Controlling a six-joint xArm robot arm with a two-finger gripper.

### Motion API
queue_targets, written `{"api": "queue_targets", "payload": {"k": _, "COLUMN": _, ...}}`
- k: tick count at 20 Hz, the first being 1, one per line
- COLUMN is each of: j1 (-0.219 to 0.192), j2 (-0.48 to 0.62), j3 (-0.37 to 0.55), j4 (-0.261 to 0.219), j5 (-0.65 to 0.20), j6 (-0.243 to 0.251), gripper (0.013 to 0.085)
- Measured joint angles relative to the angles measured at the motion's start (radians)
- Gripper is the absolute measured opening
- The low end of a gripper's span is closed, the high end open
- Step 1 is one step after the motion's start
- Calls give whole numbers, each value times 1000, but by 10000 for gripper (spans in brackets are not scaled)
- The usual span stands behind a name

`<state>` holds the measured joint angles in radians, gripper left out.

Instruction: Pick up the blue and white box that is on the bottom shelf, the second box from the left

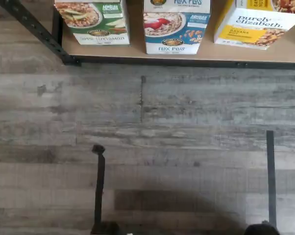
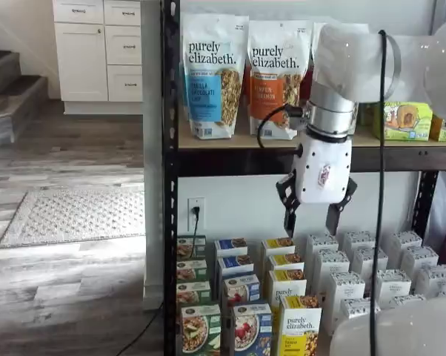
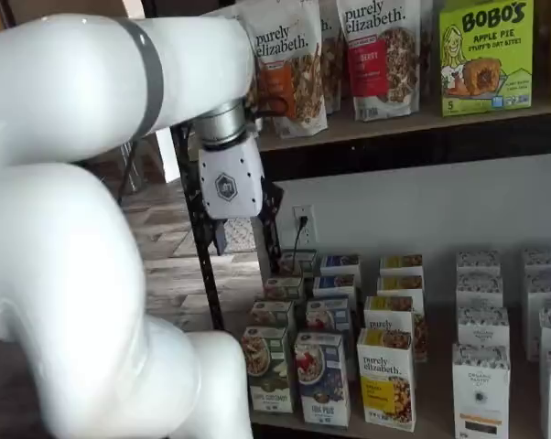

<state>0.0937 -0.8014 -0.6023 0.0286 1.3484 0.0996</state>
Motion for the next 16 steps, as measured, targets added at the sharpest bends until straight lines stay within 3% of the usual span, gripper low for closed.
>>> {"api": "queue_targets", "payload": {"k": 16, "j1": 16, "j2": 167, "j3": 82, "j4": 19, "j5": -285, "j6": 0, "gripper": 850}}
